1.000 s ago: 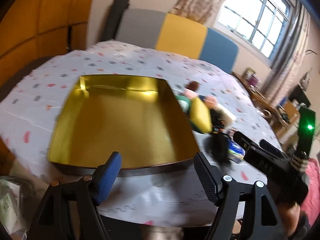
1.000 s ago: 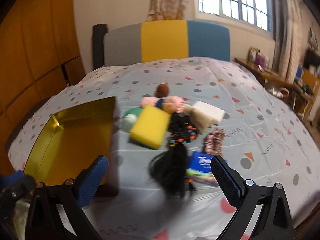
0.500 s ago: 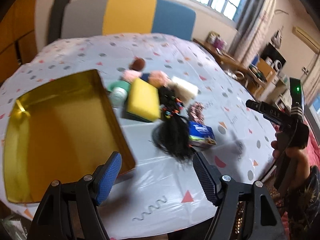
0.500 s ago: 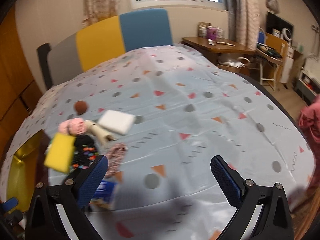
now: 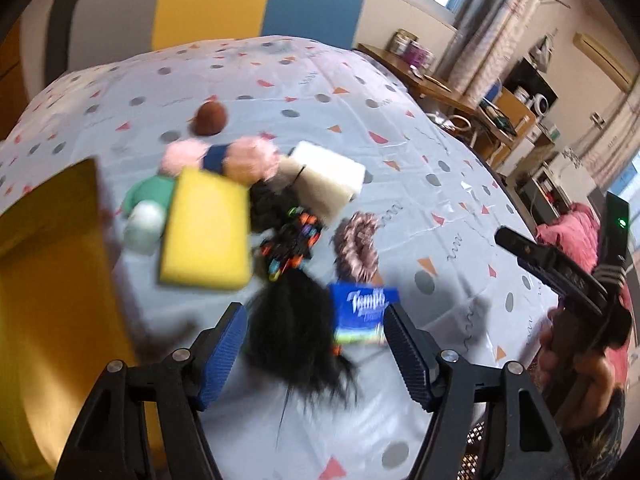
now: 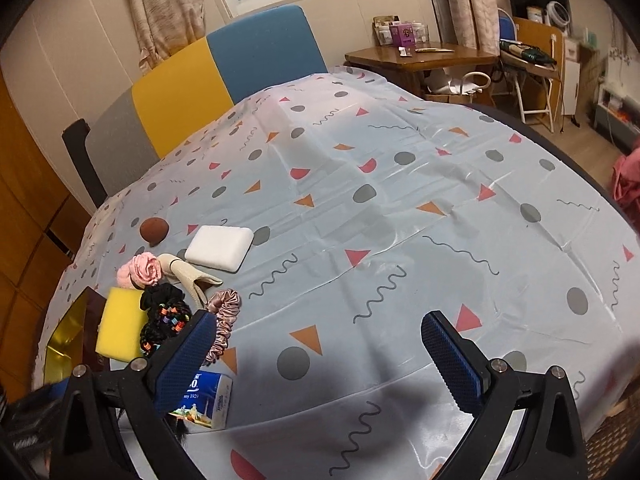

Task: Organize soft objects
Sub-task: 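Reach the left tool to the black wig and close on it, then carry the wig into the gold tray with the left tool while the right tool grasps the blue tissue pack, then carry the tissue pack with the right tool into the tray and release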

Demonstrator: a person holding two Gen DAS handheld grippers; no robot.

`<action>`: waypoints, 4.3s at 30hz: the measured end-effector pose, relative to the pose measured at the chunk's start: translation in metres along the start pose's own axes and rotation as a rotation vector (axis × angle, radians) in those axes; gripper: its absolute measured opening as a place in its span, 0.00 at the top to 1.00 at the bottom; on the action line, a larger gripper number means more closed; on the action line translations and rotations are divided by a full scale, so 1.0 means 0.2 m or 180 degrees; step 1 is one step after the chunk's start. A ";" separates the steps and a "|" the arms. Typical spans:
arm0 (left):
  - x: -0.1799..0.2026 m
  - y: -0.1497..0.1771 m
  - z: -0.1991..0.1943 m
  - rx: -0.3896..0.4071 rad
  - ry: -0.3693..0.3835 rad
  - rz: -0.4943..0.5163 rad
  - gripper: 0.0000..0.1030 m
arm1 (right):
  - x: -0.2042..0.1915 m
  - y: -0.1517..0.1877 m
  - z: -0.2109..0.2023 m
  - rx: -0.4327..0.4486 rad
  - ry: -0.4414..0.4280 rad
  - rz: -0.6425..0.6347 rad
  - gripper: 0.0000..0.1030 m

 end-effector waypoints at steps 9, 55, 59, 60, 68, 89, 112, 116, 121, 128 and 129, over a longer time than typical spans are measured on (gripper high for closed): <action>0.01 -0.08 0.32 -0.0291 -0.0108 0.0303 0.46 | -0.02 0.01 0.02 -0.0034 -0.0070 0.0008 0.00; -0.90 0.12 -0.59 0.0528 -0.0665 -0.0795 0.68 | -0.73 0.57 0.30 -0.1012 -0.0890 -0.2154 0.01; -1.17 0.16 -0.60 0.0486 -0.0904 -0.1124 0.68 | -0.71 0.64 0.32 -0.1047 -0.0859 -0.2357 0.20; -1.21 0.17 -0.60 0.0488 -0.0945 -0.1162 0.68 | -0.72 0.64 0.31 -0.1025 -0.0889 -0.2349 0.24; -1.28 0.11 -0.39 0.0347 -0.0915 -0.1409 0.68 | -0.71 0.62 0.31 -0.1037 -0.0892 -0.2326 0.28; -1.27 -0.06 -0.14 0.0200 -0.1286 -0.1075 0.49 | -0.70 0.62 0.31 -0.1083 -0.0909 -0.2276 0.28; -0.79 0.35 -0.55 0.0329 -0.1108 -0.0581 0.48 | -0.77 0.63 0.28 -0.1188 -0.1164 -0.2059 0.28; -0.73 0.36 -0.58 0.0367 -0.1071 -0.0543 0.48 | -0.80 0.66 0.29 -0.1158 -0.1171 -0.2176 0.45; -0.71 0.37 -0.62 0.0425 -0.1114 -0.0483 0.48 | -0.84 0.69 0.27 -0.1054 -0.1174 -0.2337 0.45; -0.74 0.40 -0.68 0.0460 -0.1254 -0.0501 0.48 | -0.83 0.69 0.26 -0.1084 -0.1153 -0.2246 0.45; -0.75 0.41 -0.69 0.0461 -0.1274 -0.0509 0.48 | -0.83 0.69 0.26 -0.1062 -0.1137 -0.2259 0.45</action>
Point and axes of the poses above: each gripper's, at about its wrist camera, not at the fingertips, and z roughly the way its jaws point, x to its right, y to its underside, the point moved 9 cm from there along z, roughly the way its jaws point, and after that the axes turned 11 degrees about x, right-handed, at the moved point
